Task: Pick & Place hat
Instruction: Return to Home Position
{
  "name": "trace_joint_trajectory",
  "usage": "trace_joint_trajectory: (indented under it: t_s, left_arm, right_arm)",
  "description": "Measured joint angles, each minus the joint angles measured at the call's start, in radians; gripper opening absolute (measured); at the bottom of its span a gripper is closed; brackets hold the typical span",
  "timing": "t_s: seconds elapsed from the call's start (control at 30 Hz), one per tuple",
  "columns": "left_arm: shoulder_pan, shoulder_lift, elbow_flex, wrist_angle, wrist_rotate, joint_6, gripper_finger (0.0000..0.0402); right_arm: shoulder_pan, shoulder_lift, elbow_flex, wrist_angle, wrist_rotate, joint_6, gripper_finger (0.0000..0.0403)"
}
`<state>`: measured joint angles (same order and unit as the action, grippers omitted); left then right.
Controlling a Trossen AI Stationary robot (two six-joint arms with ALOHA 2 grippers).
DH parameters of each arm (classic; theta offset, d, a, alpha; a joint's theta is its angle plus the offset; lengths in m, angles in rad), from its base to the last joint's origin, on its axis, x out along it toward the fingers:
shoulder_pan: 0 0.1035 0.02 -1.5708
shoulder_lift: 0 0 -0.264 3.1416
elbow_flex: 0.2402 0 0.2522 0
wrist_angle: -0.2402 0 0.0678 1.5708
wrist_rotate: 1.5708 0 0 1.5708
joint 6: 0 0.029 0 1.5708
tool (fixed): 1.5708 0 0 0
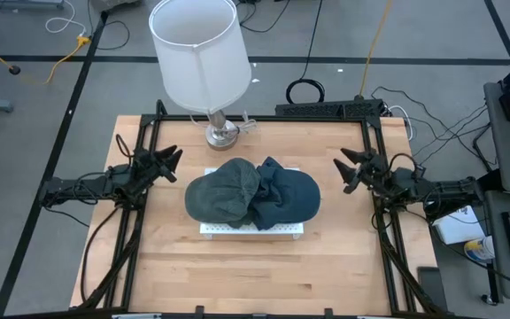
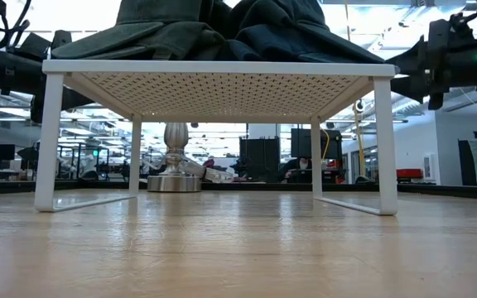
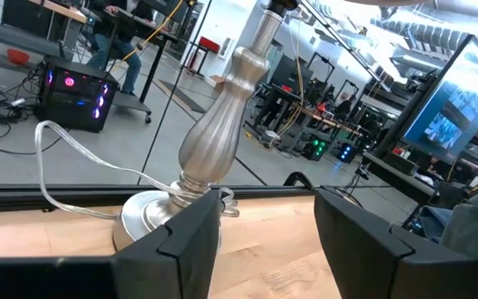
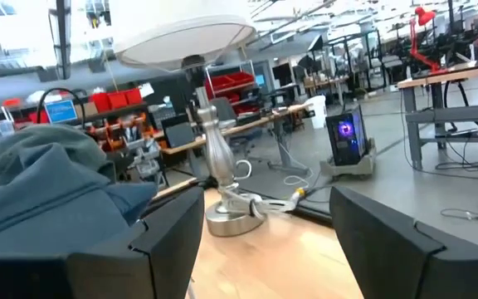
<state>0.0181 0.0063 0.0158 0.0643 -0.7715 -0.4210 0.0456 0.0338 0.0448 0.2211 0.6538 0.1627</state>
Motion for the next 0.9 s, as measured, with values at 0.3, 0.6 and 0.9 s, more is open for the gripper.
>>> trace_joint_trajectory:
  t_s: [0.3,0.6,0.9]
  left_arm:
    - [0.0,0.0,0.0,0.0,0.0,-0.001,0.0183]
    - [0.0,0.0,0.0,0.0,0.0,-0.003,0.017]
    - [0.0,0.0,0.0,0.0,-0.001,-0.002,0.0166]
  right_arm:
    - [0.0,0.0,0.0,0.009,0.0,0.0,0.0254]
    - [0.0,0.0,0.0,0.013,0.0,0.0,0.0254]
    - [0.0,0.0,0.0,0.014,-0.001,0.0,0.0254]
